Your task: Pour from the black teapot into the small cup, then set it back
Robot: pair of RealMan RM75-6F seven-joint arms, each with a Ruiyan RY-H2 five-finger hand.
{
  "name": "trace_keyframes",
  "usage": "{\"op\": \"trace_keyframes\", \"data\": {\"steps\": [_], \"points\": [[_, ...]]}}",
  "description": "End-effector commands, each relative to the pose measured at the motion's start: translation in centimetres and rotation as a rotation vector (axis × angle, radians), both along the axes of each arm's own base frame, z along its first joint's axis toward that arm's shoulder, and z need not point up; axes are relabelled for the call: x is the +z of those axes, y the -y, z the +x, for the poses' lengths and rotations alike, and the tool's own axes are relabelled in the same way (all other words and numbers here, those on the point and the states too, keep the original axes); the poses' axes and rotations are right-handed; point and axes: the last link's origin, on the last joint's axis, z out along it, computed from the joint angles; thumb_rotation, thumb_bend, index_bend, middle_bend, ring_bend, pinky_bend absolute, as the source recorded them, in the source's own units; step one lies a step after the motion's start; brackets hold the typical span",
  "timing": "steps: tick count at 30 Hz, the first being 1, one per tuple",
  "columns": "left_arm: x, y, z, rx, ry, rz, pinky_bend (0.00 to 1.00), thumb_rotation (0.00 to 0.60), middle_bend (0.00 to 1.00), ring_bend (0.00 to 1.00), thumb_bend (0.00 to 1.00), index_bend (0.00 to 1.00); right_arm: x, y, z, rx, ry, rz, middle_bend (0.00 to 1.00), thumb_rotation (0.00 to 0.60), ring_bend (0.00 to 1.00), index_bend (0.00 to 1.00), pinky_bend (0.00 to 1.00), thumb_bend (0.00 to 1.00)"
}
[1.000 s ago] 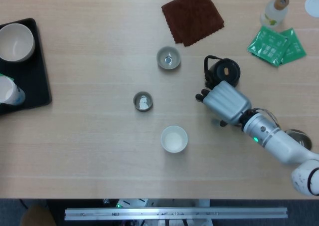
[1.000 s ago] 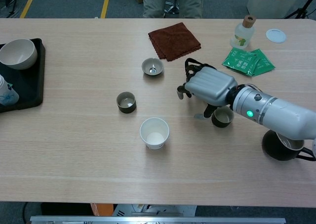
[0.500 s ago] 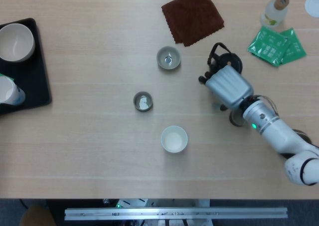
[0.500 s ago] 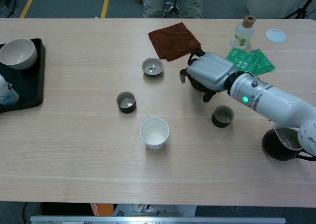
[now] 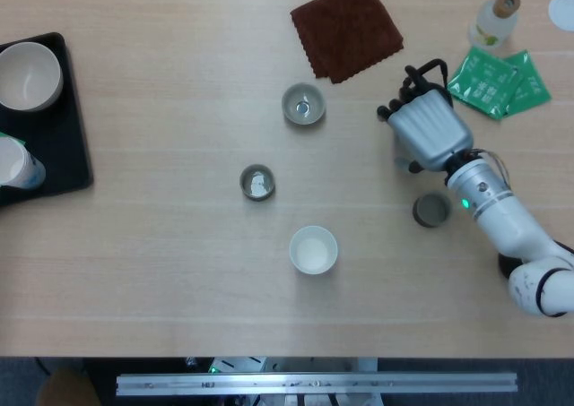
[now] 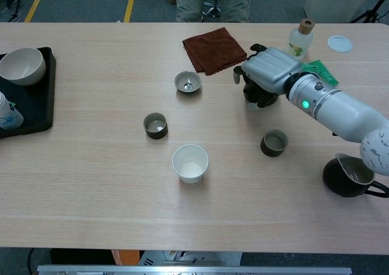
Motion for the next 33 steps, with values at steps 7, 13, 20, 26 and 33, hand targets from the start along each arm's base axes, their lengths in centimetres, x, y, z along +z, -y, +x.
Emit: {"op": "trace_keyframes", "data": {"steps": [7,13,20,26,33], "points": [[0.0,0.1,0.0,-0.001,0.004,0.001,0.10,0.600,0.24,0.18,0.29,0.23,-0.7,-0.5,1.5,0.013,0.037,0.032,0.41,0.490,0.24,0.32,0.00,0.18],[0.4,0.4,0.0,0.005,0.005,0.011,0.10,0.600,0.24,0.18,0.29,0.23,0.4,0.8,2.2,-0.003,0.079,-0.027,0.41,0.491,0.24,0.32,0.00,0.18],[0.5,0.6,-0.1,0.014,0.003,0.011,0.10,0.600,0.24,0.18,0.29,0.23,2.5,3.7,1.8,-0.054,0.066,-0.117,0.41,0.491,0.24,0.32,0.00,0.18],[0.5,0.6,-0.1,0.019,0.004,0.012,0.10,0.600,0.24,0.18,0.29,0.23,3.2,5.3,1.6,-0.090,0.065,-0.150,0.38,0.396,0.21,0.32,0.00,0.17],[0.5,0.7,-0.2,0.024,0.005,0.014,0.10,0.600,0.24,0.18,0.29,0.23,2.2,5.7,2.2,-0.082,0.071,-0.144,0.31,0.340,0.16,0.30,0.00,0.12]]}}
